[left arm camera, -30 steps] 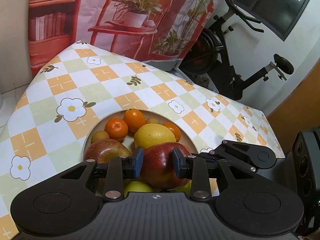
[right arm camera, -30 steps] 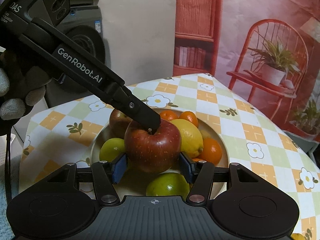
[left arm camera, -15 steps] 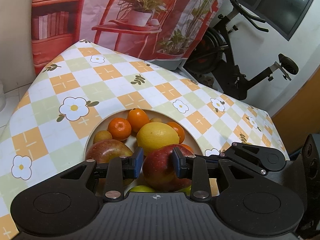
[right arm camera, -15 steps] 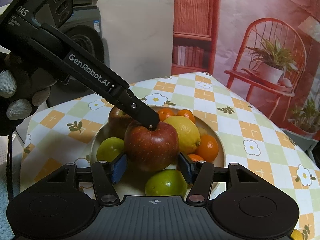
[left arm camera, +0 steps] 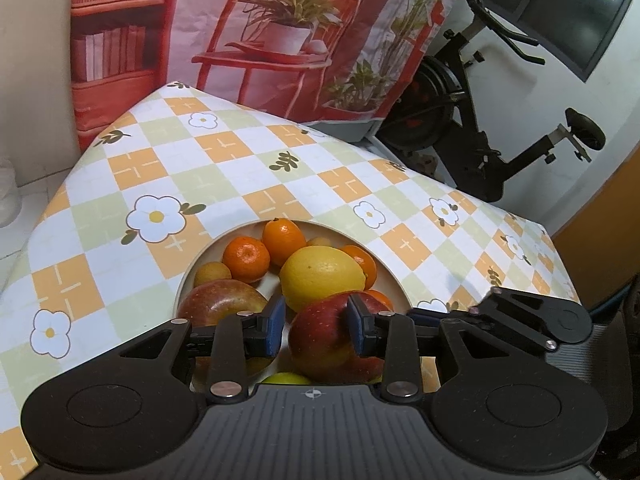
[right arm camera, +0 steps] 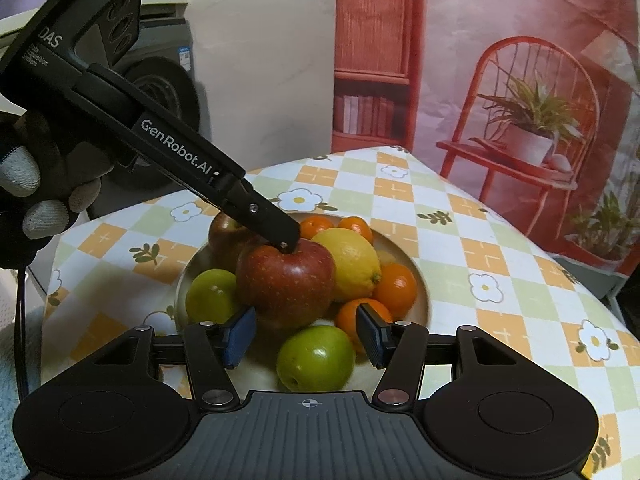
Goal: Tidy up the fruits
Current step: 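Open both grippers and move them to the loose lemon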
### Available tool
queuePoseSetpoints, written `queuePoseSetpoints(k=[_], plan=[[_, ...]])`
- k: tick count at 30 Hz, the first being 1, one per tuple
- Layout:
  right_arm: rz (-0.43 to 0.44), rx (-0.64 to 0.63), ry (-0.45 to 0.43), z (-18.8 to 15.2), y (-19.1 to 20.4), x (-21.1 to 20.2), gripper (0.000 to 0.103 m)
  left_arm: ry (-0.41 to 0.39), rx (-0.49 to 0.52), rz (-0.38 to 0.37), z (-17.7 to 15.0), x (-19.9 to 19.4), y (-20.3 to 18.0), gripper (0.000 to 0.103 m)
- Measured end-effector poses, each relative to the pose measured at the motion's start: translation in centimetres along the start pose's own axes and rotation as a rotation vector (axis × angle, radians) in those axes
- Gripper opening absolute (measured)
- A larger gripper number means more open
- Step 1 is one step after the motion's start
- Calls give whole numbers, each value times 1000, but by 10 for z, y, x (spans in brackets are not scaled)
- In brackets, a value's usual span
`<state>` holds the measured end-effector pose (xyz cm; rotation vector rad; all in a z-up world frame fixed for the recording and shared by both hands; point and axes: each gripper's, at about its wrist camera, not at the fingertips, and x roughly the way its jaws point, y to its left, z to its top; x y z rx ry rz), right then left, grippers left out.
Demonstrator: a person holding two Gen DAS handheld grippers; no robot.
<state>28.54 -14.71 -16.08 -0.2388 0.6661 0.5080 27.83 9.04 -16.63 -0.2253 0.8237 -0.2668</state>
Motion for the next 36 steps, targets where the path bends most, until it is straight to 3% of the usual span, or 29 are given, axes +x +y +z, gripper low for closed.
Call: queuePoseSetpoints(k=[15,29,36], plan=[[-100,70,-92,-26,-33,-55,52,-113,89,91,7,-20,-46,36],[-258,165,-166,-79,-75,-113,52,-126,168,59,3,5,-108,37],[-297,253,-154,-110,-97,-124,53,-100,184,29,-3,24,-132,37]])
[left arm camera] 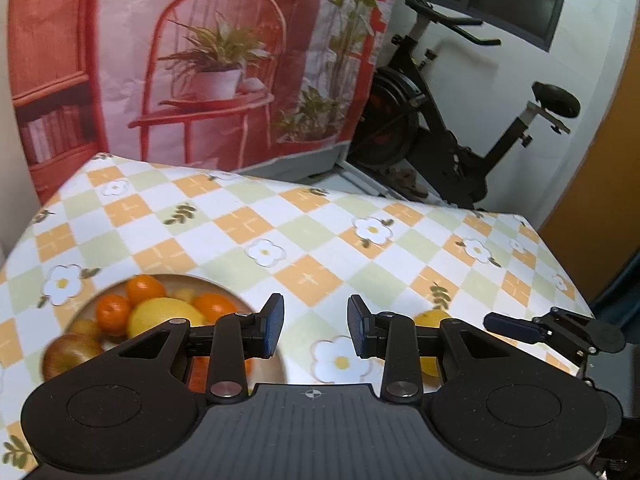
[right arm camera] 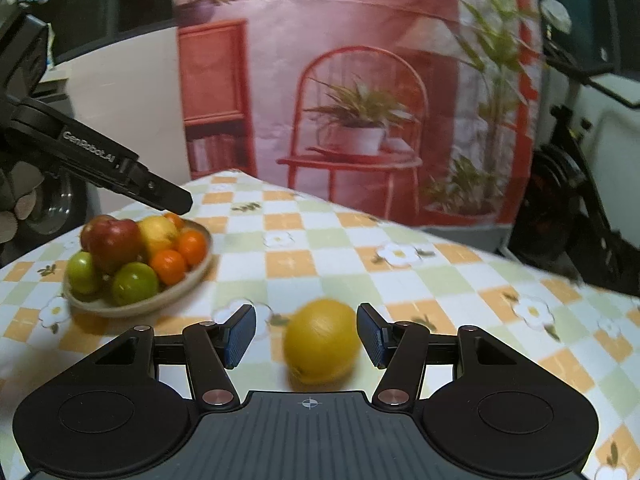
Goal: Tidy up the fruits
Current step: 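Open both grippers and move them to the loose lemon, then grasp the lemon with the left gripper while the right gripper presses it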
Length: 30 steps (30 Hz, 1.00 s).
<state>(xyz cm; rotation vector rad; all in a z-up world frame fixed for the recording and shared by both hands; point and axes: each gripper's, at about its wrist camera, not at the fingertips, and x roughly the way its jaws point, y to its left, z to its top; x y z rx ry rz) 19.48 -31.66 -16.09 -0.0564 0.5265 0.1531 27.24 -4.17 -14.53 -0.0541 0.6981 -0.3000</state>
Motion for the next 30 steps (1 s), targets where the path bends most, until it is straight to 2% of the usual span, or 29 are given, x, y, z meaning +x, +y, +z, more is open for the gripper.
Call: queuePoseSetpoints(k=[9,20,23,30], plan=[[7,77,27,-19,-17,12,53,49,22,-32,1,26,-25,37],[38,116,21,-21,-22,25,57,84,19,-50,4,44,-34,37],[58,137,34,-25,-22,30,56,99,6,-57,5,49,-34,37],[79,154,54,-29,-24,37,47,122,-8,-87,7,59,-39,37]])
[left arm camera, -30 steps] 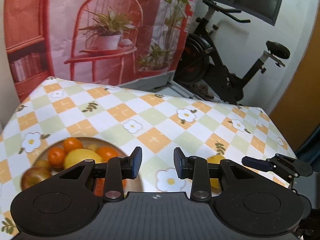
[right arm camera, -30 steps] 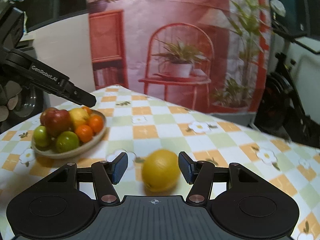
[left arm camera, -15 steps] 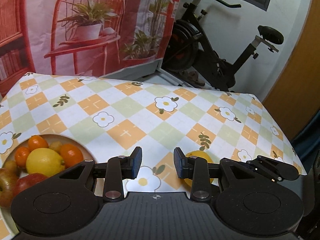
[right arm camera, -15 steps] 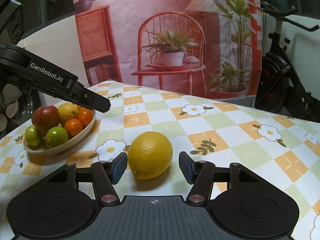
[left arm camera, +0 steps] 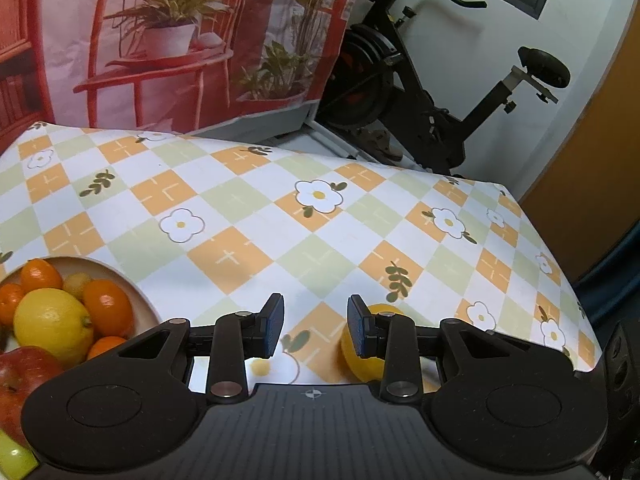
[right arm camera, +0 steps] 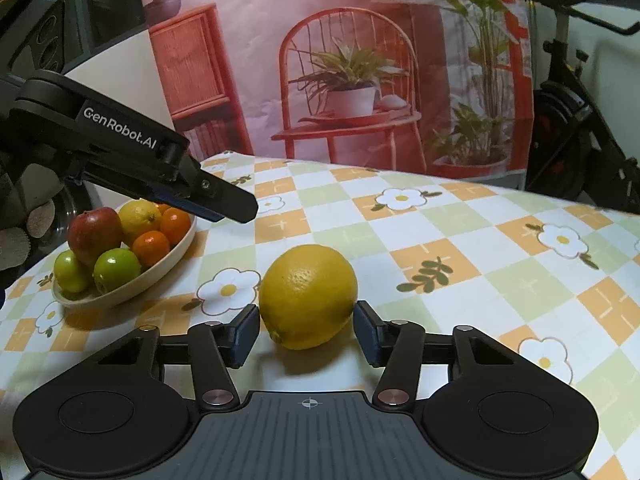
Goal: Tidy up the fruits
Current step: 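Grasp the lemon with the left gripper while the right gripper presses it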
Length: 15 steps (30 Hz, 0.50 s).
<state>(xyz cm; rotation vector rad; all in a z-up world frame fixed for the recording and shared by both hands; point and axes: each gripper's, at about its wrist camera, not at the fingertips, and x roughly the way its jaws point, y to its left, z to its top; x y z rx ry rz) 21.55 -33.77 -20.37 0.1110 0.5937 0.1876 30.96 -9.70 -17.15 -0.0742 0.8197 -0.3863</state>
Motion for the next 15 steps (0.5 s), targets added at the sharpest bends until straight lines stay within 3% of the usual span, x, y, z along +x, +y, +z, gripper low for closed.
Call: queuePoseSetpoints(k=[10,15], plan=[[11,-14,31,-5,3,3,40,27,3,-48,-2,17,-14,37],[6,-10,17,-7,4,0,41,44,14,-60,-4,25,-20,37]])
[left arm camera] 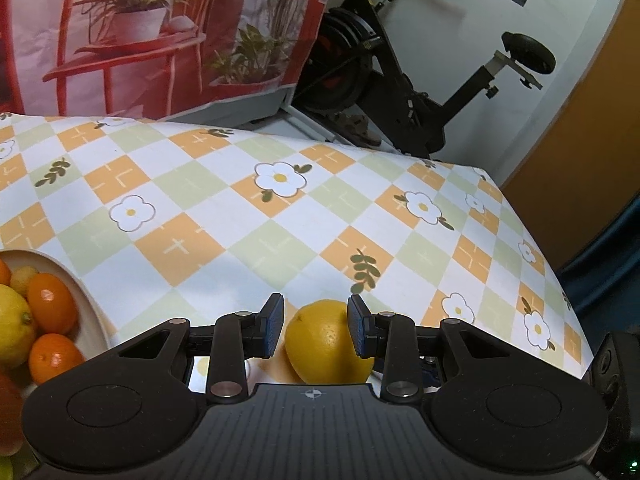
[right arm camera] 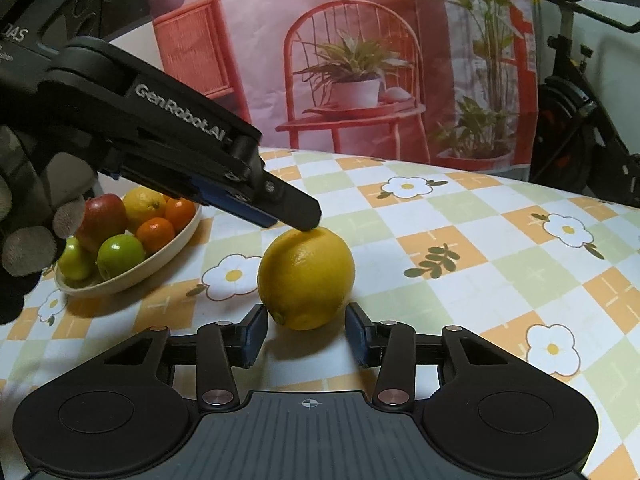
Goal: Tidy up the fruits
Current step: 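Grasp the lemon with the left gripper while the right gripper presses it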
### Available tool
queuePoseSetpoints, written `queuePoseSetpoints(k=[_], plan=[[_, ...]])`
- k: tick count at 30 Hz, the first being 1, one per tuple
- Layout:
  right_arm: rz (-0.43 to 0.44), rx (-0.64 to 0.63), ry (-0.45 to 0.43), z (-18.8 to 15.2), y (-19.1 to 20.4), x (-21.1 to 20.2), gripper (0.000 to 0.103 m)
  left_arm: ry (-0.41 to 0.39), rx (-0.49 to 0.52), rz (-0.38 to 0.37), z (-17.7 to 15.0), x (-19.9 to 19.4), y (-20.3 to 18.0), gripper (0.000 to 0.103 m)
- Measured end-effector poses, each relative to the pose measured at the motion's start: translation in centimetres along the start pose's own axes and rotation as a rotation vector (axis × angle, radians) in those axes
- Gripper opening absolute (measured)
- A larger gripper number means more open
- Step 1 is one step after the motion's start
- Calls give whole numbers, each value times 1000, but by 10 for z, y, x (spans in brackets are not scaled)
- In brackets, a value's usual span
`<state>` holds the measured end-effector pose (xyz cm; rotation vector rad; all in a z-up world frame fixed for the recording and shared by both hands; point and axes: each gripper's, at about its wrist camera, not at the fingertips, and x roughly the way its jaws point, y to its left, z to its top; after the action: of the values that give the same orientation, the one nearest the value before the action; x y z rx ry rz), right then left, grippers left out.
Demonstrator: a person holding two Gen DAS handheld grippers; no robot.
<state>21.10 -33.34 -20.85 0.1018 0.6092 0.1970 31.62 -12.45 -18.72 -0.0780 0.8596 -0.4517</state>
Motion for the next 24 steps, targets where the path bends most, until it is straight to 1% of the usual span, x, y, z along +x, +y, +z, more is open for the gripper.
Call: queuePoseSetpoints(k=[8,12,14,15,24], plan=[[3,1,3,0,0,-1,43,15,8,-35,-1,6,-3,37],[1,2,6,0,-1,0,43,24,-5,-49,-1,8,0,41],[1,3,7,0,-1,0,43,24,-1,-50,-1,9,0,43],[-1,4,8,0,-1,1,43,25,1,-50,-2,9,0,46],[-10,5,15,1,-1,2,43,28,10,-67,-5,9,-1,46]])
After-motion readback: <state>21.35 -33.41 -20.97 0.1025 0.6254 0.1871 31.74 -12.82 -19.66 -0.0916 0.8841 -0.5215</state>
